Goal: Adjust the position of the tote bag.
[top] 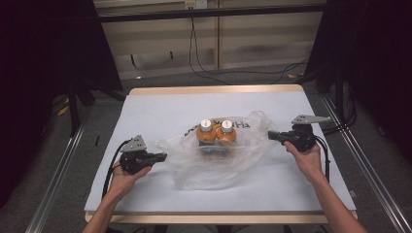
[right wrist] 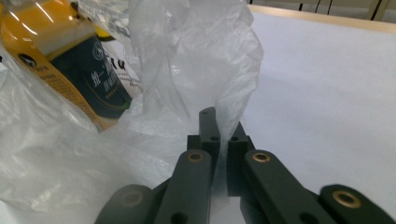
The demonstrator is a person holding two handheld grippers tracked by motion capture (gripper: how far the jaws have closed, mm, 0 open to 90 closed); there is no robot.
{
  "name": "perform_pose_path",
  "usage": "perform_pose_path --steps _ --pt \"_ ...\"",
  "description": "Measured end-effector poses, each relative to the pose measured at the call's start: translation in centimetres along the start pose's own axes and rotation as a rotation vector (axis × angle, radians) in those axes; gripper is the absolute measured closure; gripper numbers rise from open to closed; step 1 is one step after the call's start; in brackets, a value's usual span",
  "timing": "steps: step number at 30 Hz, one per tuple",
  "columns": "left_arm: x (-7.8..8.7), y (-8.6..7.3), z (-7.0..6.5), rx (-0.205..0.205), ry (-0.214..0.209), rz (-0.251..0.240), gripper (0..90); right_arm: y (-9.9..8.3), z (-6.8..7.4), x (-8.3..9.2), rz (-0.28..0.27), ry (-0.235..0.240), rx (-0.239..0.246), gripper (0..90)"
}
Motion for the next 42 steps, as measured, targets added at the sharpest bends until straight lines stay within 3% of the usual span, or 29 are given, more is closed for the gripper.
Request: perform_pose_path --steps 2,8,13,17,22,24,26,29,31,33,36,37,39,40,41,42 --pt "0.0 -0.3 0.3 0.015 0.004 0.009 90.0 -0.7 -0.1 -0.6 0.044 -0.014 0.004 90.0" --pt "-0.6 -1.0 1.0 0.002 0.02 0.066 90.0 -1.8 -0.4 -1.2 0.098 -0.027 0.012 90.0" --pt "-1.0 -2.1 1.8 0.024 0.029 0.126 90.0 -2.8 -0.6 -1.9 0.163 -0.059 0.033 90.0" --pt "-0.6 -2.2 1.7 0.033 0.007 0.106 90.0 -3.4 -0.6 -2.1 0.197 -0.067 0.058 90.0" --pt "-0.6 -2.9 1.6 0.042 0.003 0.134 90.0 -4.0 -0.7 -2.0 0.219 -0.073 0.061 90.0" --pt "-0.2 -3.0 1.9 0.042 0.026 0.141 90.0 -4.1 -1.3 -1.2 0.221 -0.122 0.053 90.0" --pt "0.2 -3.2 2.2 0.089 0.019 0.098 90.0 -4.3 -1.8 -0.7 0.208 -0.119 0.036 90.0" --pt "0.1 -2.5 1.8 0.089 -0.009 0.066 90.0 -4.1 -1.6 -0.5 0.2 -0.111 0.047 90.0" --pt "-0.1 -1.9 1.3 0.064 -0.021 0.054 90.0 -3.9 -1.2 -0.7 0.178 -0.088 0.037 90.0" --pt "-0.3 -1.3 0.6 0.039 -0.039 0.039 89.9 -3.9 -0.3 -1.2 0.187 -0.059 0.058 90.0" --pt "-0.1 -1.1 0.3 0.051 -0.043 0.018 87.9 -3.8 0.3 -1.5 0.184 -0.041 0.068 88.2" --pt "0.4 -0.7 0.3 0.054 -0.035 -0.017 84.9 -3.7 0.5 -1.6 0.18 -0.034 0.067 80.2" --pt "0.7 -0.5 0.1 0.063 -0.042 -0.04 84.0 -3.6 0.6 -1.5 0.171 -0.03 0.07 76.6" --pt "1.2 0.1 -0.2 0.056 -0.027 -0.067 79.4 -3.1 0.8 -1.0 0.144 -0.041 0.064 64.4" --pt "1.5 0.5 -0.3 0.049 -0.034 -0.09 77.6 -2.9 0.9 -0.8 0.131 -0.048 0.062 59.1" --pt "1.5 0.5 -0.3 0.049 -0.034 -0.09 76.1 -2.9 0.9 -0.8 0.131 -0.048 0.062 59.1"
Point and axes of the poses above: each handheld gripper's, and its own axes: x roughly backward along the jaws, y roughly out of its top, z roughly to its left, the point moved 1 cm from there along -x, roughly forward along the jaws, and after that the axes turned 7 degrees about -z, right-handed, at the moved point
